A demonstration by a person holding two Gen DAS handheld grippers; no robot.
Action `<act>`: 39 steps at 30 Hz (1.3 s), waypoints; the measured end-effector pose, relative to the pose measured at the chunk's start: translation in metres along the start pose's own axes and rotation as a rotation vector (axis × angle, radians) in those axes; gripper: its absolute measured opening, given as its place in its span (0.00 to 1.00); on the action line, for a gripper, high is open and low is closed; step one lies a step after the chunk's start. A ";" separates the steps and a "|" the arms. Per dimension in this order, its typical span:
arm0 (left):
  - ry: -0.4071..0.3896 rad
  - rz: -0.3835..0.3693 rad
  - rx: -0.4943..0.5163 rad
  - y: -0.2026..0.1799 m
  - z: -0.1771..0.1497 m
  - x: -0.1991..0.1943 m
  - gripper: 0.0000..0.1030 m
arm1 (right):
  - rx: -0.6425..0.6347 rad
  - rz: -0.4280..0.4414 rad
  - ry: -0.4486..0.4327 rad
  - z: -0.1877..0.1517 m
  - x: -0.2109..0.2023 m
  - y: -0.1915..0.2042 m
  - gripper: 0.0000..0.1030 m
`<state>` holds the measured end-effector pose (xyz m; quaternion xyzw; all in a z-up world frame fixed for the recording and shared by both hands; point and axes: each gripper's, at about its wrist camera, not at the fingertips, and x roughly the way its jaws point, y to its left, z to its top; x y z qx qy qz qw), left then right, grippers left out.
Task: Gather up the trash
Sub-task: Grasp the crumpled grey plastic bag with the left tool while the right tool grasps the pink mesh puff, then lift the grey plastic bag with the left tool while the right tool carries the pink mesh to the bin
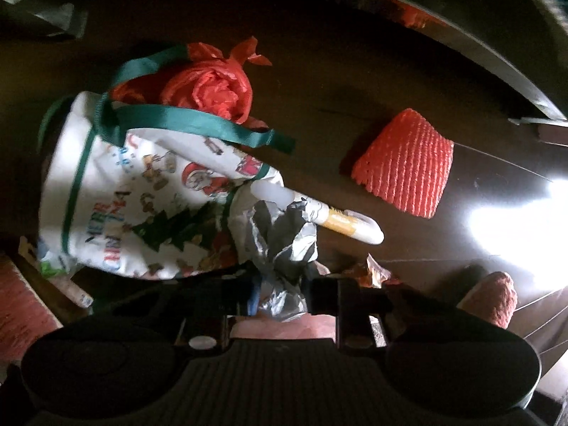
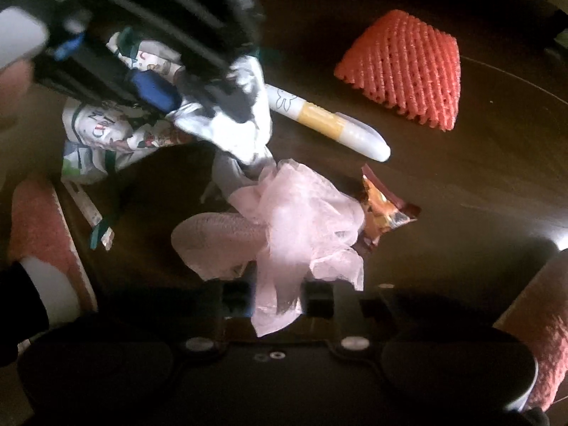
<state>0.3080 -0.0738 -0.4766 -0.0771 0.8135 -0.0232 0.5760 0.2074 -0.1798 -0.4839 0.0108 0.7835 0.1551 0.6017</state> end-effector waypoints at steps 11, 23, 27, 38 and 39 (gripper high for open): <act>-0.047 0.014 -0.064 0.022 -0.041 -0.059 0.16 | -0.021 -0.003 -0.077 -0.014 -0.079 0.009 0.05; -0.221 -0.017 -0.098 0.052 -0.111 -0.175 0.16 | -0.064 -0.048 -0.319 -0.056 -0.209 0.021 0.05; -0.303 -0.044 -0.096 0.058 -0.136 -0.221 0.16 | -0.102 -0.033 -0.437 -0.074 -0.261 0.036 0.05; -0.617 -0.124 -0.007 0.037 -0.206 -0.363 0.16 | -0.230 -0.018 -0.746 -0.108 -0.401 0.074 0.05; -0.640 -0.126 -0.005 0.035 -0.210 -0.375 0.16 | -0.236 -0.018 -0.771 -0.110 -0.414 0.078 0.05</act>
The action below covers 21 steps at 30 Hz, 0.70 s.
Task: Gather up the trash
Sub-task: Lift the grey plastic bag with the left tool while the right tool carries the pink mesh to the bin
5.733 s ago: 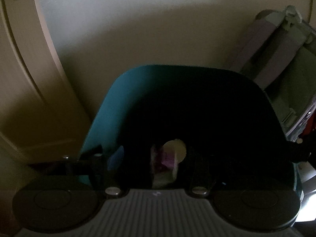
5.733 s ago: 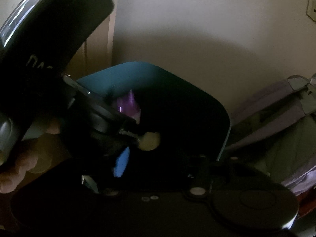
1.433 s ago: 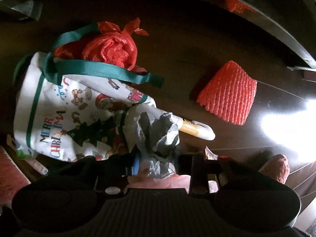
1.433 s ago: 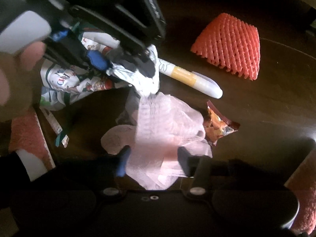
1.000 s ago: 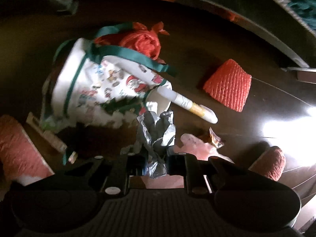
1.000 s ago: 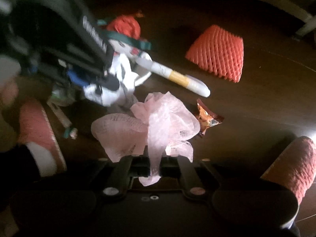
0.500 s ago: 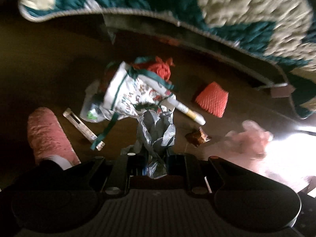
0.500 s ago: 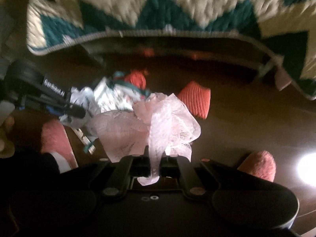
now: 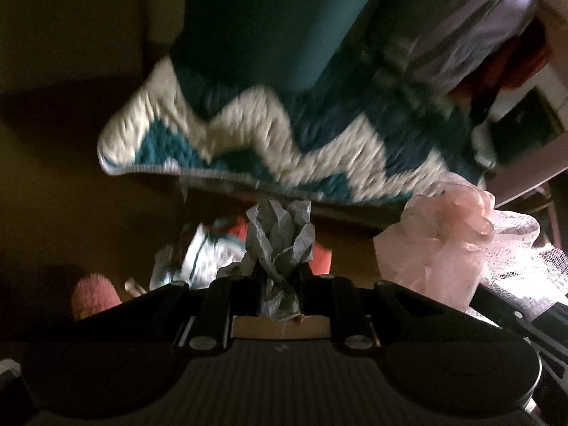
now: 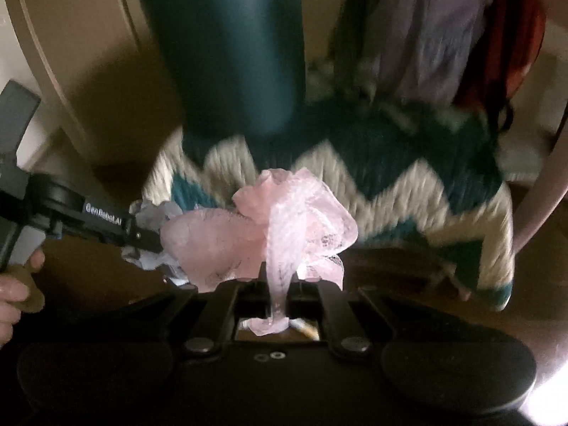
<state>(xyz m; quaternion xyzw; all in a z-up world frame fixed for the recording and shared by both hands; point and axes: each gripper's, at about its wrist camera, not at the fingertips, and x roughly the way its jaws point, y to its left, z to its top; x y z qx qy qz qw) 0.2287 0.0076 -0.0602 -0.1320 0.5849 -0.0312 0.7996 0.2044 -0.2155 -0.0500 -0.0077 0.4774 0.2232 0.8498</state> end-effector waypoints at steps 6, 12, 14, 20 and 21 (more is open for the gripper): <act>-0.115 -0.040 0.015 -0.018 0.026 -0.062 0.16 | -0.051 -0.015 -0.108 0.041 -0.046 0.015 0.05; -0.231 -0.051 0.061 -0.032 0.060 -0.121 0.16 | -0.122 -0.034 -0.231 0.083 -0.083 0.031 0.05; -0.277 -0.054 0.065 -0.035 0.072 -0.141 0.16 | -0.132 -0.033 -0.270 0.099 -0.091 0.033 0.05; -0.400 -0.050 0.099 -0.045 0.111 -0.191 0.16 | -0.159 -0.042 -0.355 0.144 -0.104 0.040 0.05; -0.417 -0.044 0.106 -0.047 0.117 -0.196 0.16 | -0.165 -0.047 -0.364 0.151 -0.104 0.041 0.05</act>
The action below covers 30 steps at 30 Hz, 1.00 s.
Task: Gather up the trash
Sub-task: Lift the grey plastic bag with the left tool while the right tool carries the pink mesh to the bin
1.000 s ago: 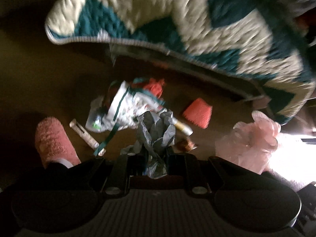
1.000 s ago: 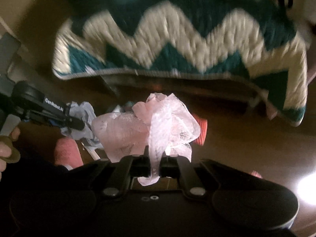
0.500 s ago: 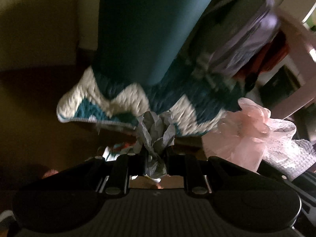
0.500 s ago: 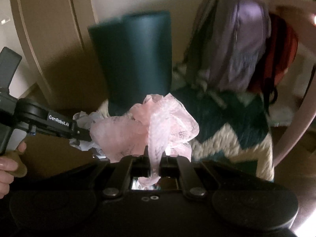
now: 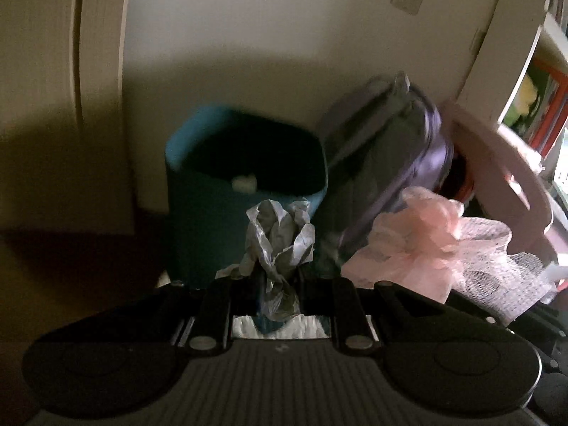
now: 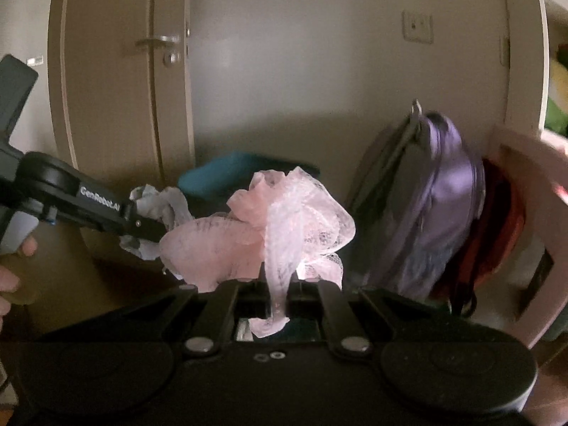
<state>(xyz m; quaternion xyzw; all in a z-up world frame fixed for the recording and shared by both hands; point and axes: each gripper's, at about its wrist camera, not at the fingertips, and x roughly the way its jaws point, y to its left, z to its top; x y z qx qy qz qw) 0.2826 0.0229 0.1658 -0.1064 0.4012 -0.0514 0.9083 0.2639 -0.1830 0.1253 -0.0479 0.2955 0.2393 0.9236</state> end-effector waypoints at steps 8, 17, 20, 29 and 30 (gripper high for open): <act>-0.077 0.001 0.015 -0.004 0.062 -0.002 0.17 | -0.037 -0.018 -0.055 0.056 0.025 0.003 0.05; -0.108 -0.002 0.014 -0.002 0.113 0.036 0.17 | -0.076 -0.045 -0.040 0.090 0.080 0.014 0.05; -0.085 0.010 0.016 0.003 0.120 0.058 0.17 | -0.115 -0.059 -0.027 0.095 0.101 0.021 0.05; 0.012 0.029 -0.019 0.034 0.138 0.135 0.17 | -0.140 -0.050 0.059 0.101 0.175 0.024 0.05; 0.022 0.033 -0.019 0.035 0.138 0.144 0.17 | -0.141 -0.045 0.069 0.100 0.182 0.024 0.05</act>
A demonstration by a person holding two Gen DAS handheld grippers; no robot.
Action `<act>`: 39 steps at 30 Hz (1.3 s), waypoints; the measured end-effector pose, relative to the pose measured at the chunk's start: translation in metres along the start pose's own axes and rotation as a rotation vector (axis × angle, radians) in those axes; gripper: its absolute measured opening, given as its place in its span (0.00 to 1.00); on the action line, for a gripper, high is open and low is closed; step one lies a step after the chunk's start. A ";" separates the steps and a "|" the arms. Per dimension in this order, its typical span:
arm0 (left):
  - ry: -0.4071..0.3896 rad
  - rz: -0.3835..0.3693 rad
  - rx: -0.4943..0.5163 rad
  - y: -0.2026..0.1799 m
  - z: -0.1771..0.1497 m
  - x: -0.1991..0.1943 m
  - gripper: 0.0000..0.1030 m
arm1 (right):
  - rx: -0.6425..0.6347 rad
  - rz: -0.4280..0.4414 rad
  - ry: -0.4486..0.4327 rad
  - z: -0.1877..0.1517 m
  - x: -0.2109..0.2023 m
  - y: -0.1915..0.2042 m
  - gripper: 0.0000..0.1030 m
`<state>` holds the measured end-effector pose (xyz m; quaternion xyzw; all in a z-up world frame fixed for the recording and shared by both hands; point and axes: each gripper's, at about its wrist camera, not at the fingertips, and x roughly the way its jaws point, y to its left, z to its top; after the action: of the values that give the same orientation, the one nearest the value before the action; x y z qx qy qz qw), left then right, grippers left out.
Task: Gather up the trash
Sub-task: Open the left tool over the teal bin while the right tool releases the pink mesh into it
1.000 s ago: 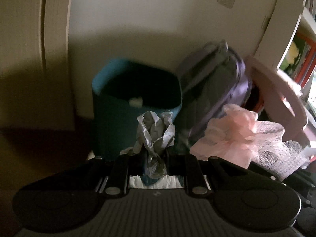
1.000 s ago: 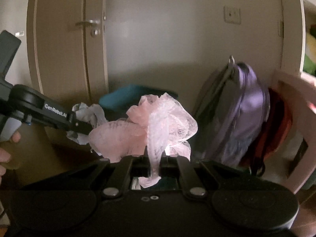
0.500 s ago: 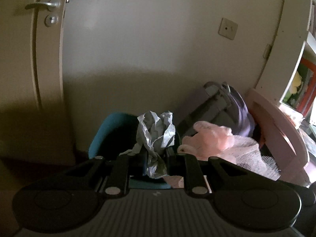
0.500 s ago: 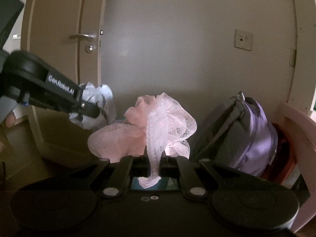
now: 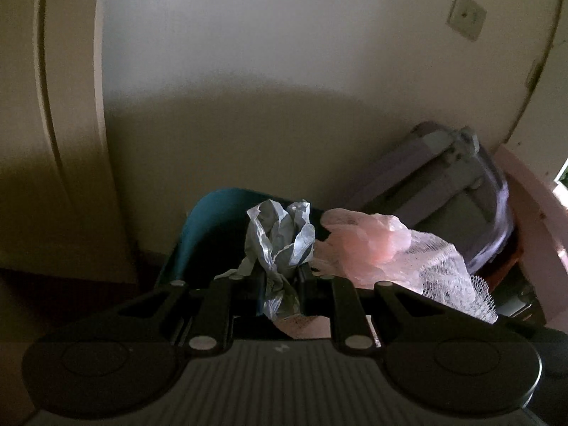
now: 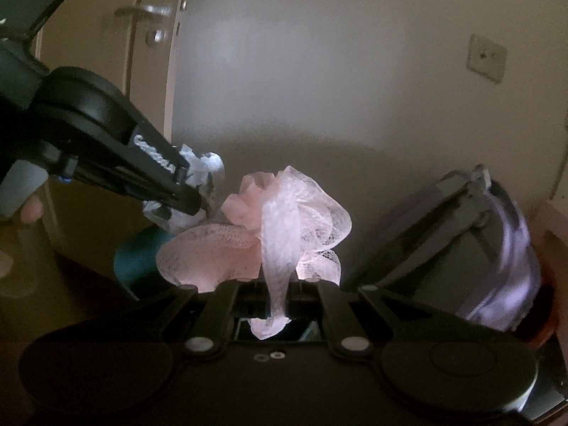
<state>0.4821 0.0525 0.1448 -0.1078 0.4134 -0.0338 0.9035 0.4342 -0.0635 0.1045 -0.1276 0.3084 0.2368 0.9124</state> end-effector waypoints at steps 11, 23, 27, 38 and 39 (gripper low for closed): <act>0.146 0.079 0.013 0.019 -0.024 0.075 0.17 | -0.056 0.046 0.130 -0.017 0.051 0.009 0.09; 0.205 0.126 0.052 0.022 -0.039 0.101 0.19 | -0.081 0.071 0.180 -0.017 0.063 0.013 0.17; 0.202 0.122 0.053 0.020 -0.042 0.095 0.25 | -0.078 0.073 0.174 -0.018 0.062 0.010 0.29; 0.082 0.097 0.063 0.004 -0.041 0.051 0.74 | -0.056 0.069 0.126 -0.015 0.028 0.004 0.46; 0.075 0.095 0.064 0.004 -0.041 0.045 0.74 | -0.053 0.068 0.120 -0.014 0.022 0.003 0.47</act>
<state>0.4807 0.0428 0.0844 -0.0579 0.4501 -0.0080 0.8911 0.4409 -0.0588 0.0799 -0.1551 0.3602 0.2675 0.8801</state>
